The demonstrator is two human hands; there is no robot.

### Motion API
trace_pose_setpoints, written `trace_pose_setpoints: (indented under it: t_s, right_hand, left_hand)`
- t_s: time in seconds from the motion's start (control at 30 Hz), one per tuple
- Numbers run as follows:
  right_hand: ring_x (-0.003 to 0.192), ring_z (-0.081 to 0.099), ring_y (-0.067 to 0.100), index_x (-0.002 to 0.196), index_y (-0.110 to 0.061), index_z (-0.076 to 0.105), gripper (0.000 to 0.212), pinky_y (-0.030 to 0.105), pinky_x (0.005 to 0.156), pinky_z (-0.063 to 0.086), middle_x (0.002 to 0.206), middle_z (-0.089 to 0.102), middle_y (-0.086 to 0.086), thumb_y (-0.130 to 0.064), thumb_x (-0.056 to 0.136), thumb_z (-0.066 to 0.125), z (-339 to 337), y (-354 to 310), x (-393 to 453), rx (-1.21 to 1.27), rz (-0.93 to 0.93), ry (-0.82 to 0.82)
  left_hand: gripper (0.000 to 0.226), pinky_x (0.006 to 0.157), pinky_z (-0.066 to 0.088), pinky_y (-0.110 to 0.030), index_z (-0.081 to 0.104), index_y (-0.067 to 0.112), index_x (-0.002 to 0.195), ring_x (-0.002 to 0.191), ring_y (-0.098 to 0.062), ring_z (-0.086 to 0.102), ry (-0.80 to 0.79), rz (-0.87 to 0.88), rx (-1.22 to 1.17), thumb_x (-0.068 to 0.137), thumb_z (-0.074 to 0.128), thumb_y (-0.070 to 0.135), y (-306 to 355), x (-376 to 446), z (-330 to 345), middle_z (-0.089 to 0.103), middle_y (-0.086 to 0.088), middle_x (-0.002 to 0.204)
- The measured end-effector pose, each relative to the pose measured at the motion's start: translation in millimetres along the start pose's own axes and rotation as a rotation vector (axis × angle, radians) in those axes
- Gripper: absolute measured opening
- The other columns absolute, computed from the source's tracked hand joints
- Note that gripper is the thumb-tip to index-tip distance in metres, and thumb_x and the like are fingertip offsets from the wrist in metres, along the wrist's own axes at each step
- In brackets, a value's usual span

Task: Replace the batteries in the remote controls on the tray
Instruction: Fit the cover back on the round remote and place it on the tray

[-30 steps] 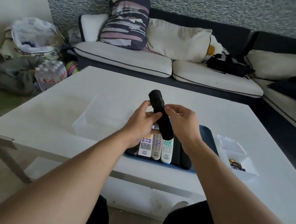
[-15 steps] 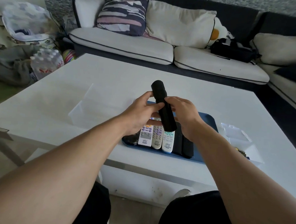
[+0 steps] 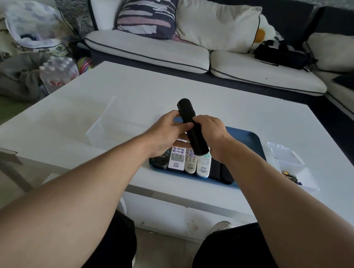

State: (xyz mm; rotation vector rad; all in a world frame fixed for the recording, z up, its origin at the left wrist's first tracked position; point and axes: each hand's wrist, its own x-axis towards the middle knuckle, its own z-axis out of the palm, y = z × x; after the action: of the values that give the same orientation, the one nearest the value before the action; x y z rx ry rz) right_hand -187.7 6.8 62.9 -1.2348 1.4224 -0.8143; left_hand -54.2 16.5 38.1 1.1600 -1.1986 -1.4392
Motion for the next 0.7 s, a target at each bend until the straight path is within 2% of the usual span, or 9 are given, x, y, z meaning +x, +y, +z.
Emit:
trace_pose_setpoints:
  t_s: [0.13, 0.33, 0.5, 0.63, 0.7]
  right_hand:
    - [0.105, 0.068, 0.036, 0.104, -0.010, 0.065, 0.022, 0.052, 0.097, 0.053, 0.109, 0.071, 0.019, -0.023, 0.101, 0.047, 1.2, -1.0, -0.3, -0.026, 0.013, -0.006]
    - [0.104, 0.069, 0.030, 0.107, -0.010, 0.066, 0.025, 0.049, 0.095, 0.054, 0.108, 0.071, 0.015, -0.024, 0.103, 0.045, -1.5, -1.6, 0.2, -0.045, 0.005, -0.022]
    - [0.104, 0.070, 0.035, 0.098, -0.009, 0.065, 0.024, 0.052, 0.094, 0.055, 0.099, 0.072, 0.014, -0.023, 0.102, 0.046, 0.8, -1.7, -2.6, 0.002, 0.072, -0.006]
    - [0.105, 0.069, 0.036, 0.099, -0.008, 0.064, 0.023, 0.051, 0.096, 0.053, 0.093, 0.069, 0.013, -0.019, 0.099, 0.044, 2.8, -1.3, -4.0, -0.010, 0.078, 0.011]
    - [0.100, 0.068, 0.032, 0.105, -0.009, 0.064, 0.025, 0.046, 0.094, 0.053, 0.096, 0.068, 0.012, -0.021, 0.098, 0.043, 3.7, -0.5, -2.3, -0.044, 0.070, 0.014]
  left_hand:
    - [0.029, 0.080, 0.061, -0.054, 0.050, 0.001, 0.128, 0.089, -0.037, 0.072, 0.034, 0.024, 0.056, 0.100, 0.058, 0.006, -1.3, 0.6, -2.1, 0.069, -0.023, 0.104]
    - [0.030, 0.080, 0.060, -0.055, 0.049, 0.001, 0.128, 0.094, -0.042, 0.072, 0.053, 0.030, 0.094, 0.100, 0.058, 0.005, -0.3, 0.7, -1.5, 0.070, -0.024, 0.104]
    - [0.028, 0.075, 0.062, -0.051, 0.051, 0.000, 0.127, 0.081, -0.033, 0.073, 0.071, -0.006, 0.082, 0.100, 0.058, 0.005, 0.5, 1.9, 3.6, 0.068, -0.021, 0.102]
    - [0.028, 0.068, 0.064, -0.046, 0.050, 0.002, 0.125, 0.085, -0.036, 0.073, 0.099, -0.003, 0.135, 0.099, 0.059, 0.004, -0.1, 1.8, 5.5, 0.068, -0.022, 0.103]
    - [0.030, 0.067, 0.064, -0.043, 0.048, 0.005, 0.124, 0.085, -0.030, 0.073, 0.086, 0.023, 0.217, 0.097, 0.060, 0.003, -1.6, 1.4, 4.5, 0.070, -0.016, 0.099]
